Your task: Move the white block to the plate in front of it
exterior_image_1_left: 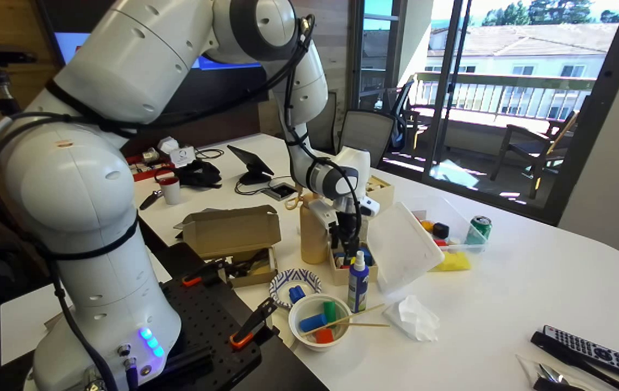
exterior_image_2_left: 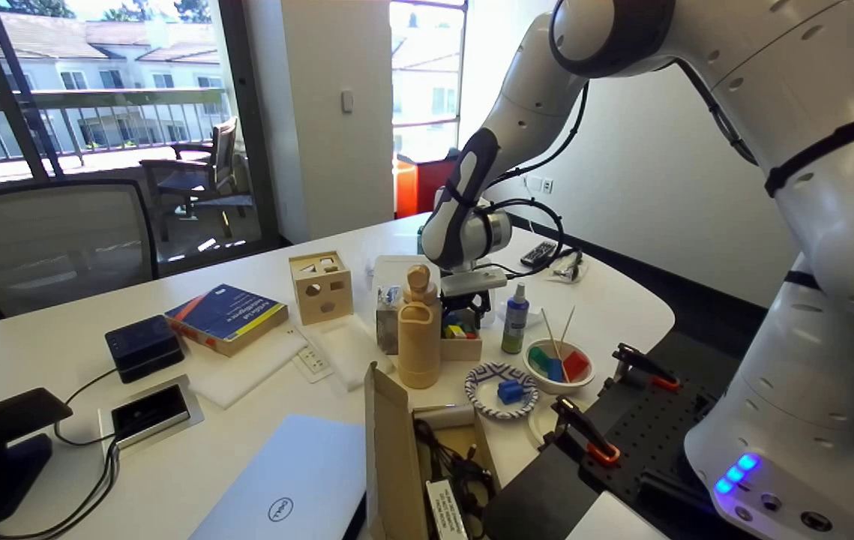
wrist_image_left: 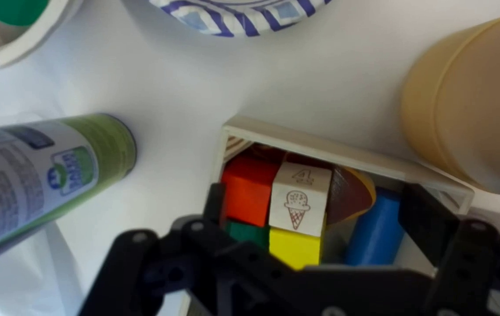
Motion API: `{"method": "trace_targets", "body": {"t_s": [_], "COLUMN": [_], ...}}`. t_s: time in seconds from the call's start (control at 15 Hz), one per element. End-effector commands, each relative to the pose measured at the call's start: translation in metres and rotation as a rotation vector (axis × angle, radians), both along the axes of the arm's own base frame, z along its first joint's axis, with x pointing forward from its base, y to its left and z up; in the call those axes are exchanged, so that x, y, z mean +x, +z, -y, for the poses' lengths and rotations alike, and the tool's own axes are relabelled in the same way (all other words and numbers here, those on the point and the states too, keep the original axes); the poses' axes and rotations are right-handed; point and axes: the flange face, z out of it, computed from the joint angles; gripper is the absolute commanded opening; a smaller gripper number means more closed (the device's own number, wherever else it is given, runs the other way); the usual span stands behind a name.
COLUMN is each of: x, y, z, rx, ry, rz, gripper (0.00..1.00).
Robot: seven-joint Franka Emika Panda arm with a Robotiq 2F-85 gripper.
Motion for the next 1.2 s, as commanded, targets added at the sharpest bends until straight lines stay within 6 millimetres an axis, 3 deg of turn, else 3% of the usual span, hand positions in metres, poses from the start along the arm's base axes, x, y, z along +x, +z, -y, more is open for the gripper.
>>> {"method": "trace_targets", "body": {"t_s": [0.0,0.33,0.4,0.53,0.93,1.0,1.13], "x": [0.007,0.013,0.014,0.015,0.018,0.019,0.02], "y": [-0.005,-0.01,-0.012,-0.014,-0.015,-0.014,-0.013], "z": [0.003,0.002,0.002,0.002,0.004,0.003,0.003], "rx": [-0.009,-0.001,-0.001,-0.003,-0.012,-0.013,-0.015], "ry": [-0.031,-0.032,-0.033,-0.034,-0.039,-0.04,-0.042], "rz": [0.0,-0.001,-0.002,-0.003,-0.007,-0.008,-0.013], "gripper": [1.0,1.0,0.75,0.66,0.19,0.14,0.13]}}
